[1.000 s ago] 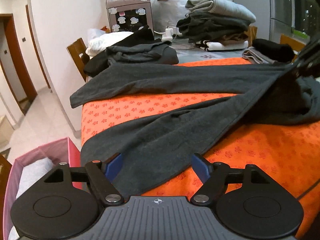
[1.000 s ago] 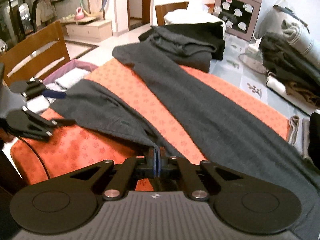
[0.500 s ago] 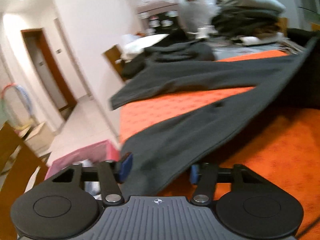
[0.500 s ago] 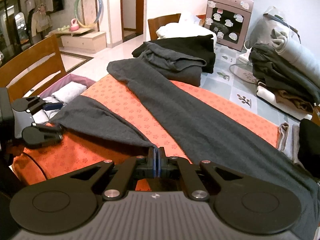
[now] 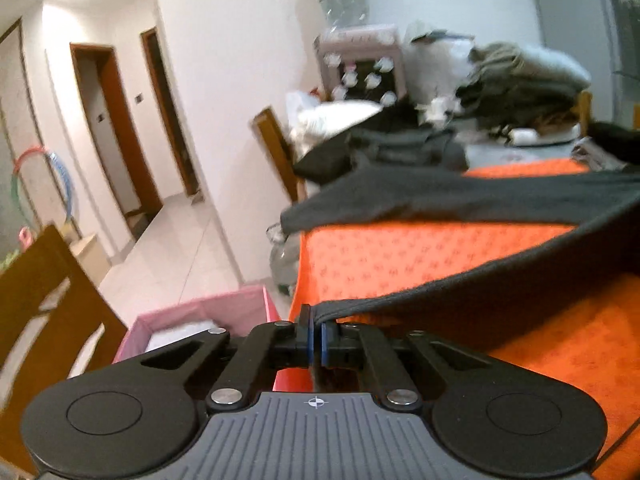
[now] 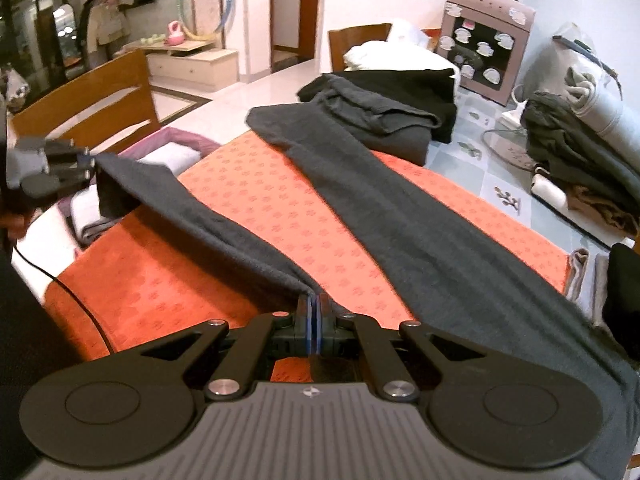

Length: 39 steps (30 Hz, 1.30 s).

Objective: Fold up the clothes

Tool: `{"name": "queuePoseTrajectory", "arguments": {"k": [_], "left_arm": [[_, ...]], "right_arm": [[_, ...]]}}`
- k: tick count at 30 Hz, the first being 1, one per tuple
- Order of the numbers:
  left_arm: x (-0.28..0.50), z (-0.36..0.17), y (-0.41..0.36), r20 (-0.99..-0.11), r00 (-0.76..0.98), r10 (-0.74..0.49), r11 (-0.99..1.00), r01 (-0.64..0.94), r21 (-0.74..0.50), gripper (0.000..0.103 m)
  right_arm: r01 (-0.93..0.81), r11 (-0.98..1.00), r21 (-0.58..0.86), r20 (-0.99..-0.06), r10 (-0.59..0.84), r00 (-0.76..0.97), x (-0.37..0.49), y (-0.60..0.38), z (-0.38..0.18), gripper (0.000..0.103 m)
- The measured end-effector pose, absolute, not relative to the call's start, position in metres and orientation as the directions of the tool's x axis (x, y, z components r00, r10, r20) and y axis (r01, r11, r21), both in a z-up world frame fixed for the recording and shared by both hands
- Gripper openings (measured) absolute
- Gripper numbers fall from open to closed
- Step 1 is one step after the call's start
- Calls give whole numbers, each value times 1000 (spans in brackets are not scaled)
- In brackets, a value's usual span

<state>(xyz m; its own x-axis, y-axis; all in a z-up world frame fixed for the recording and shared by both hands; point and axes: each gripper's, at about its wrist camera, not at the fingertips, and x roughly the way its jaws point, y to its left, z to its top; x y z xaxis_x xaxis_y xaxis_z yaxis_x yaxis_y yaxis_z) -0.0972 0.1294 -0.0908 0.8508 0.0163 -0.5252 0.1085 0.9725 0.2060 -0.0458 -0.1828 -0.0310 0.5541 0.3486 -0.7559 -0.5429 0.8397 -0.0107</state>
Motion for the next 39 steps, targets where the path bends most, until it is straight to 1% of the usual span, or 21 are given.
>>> {"name": "queuePoseTrajectory", "arguments": {"k": [4, 7, 10, 12, 14, 17, 20, 27, 29, 31, 32, 33, 34, 35, 36, 37, 38, 39], "left_arm": [[-114, -40, 136, -542, 836, -82, 954, 223, 200, 5], [-123, 2, 141, -560, 812, -165, 940, 300, 159, 5], [-112, 19, 148, -617, 759, -209, 936, 337, 98, 5], [-97, 12, 156, -669, 714, -208, 946, 320, 48, 5], [-79, -3, 162, -725, 664, -184, 956, 291, 24, 5], [-52, -26, 167, -788, 599, -145, 965, 261, 20, 5], [-22, -45, 169, -818, 564, -114, 961, 272, 54, 5], [32, -86, 170, -851, 523, -52, 950, 288, 118, 6], [46, -98, 169, -864, 502, -26, 952, 277, 133, 10], [57, -105, 167, -873, 488, 7, 955, 256, 150, 17], [60, -106, 165, -868, 496, 16, 954, 252, 162, 21], [63, -107, 163, -863, 505, 26, 953, 248, 174, 31], [65, -106, 162, -856, 515, 35, 951, 246, 186, 43], [66, -106, 160, -850, 525, 43, 949, 243, 199, 50], [65, -103, 159, -842, 537, 39, 949, 243, 199, 56], [64, -100, 158, -835, 550, 35, 950, 242, 200, 60], [63, -97, 157, -830, 557, 31, 950, 242, 197, 61], [60, -92, 155, -825, 564, 24, 951, 241, 193, 66]], "right_arm": [[-587, 809, 3, -768, 378, 517, -66, -190, -12, 3], [-631, 776, 17, -764, 417, 492, -77, -196, 13, 3], [-666, 745, 42, -763, 454, 459, -74, -199, 24, 3], [-666, 744, 49, -764, 457, 454, -62, -196, 16, 3], [-662, 748, 57, -768, 456, 450, -48, -192, 4, 3], [-659, 752, 30, -787, 424, 448, -21, -177, -27, 3], [-646, 763, 1, -804, 385, 454, 6, -163, -53, 3], [-616, 787, -40, -834, 314, 455, 60, -139, -100, 3], [-606, 794, -49, -841, 294, 453, 69, -137, -111, 3], [-589, 806, -54, -849, 274, 452, 75, -136, -117, 4], [-578, 814, -56, -851, 263, 454, 77, -136, -120, 8], [-568, 821, -51, -849, 264, 458, 76, -136, -121, 10], [-556, 830, -45, -845, 266, 464, 75, -136, -120, 19], [-540, 840, -43, -839, 263, 476, 74, -137, -118, 33], [-531, 847, -38, -830, 269, 489, 70, -140, -112, 38], [-522, 853, -33, -820, 275, 502, 66, -142, -107, 42], [-512, 858, -28, -810, 281, 514, 62, -145, -101, 43], [-502, 865, -19, -803, 286, 523, 57, -149, -94, 43]]}}
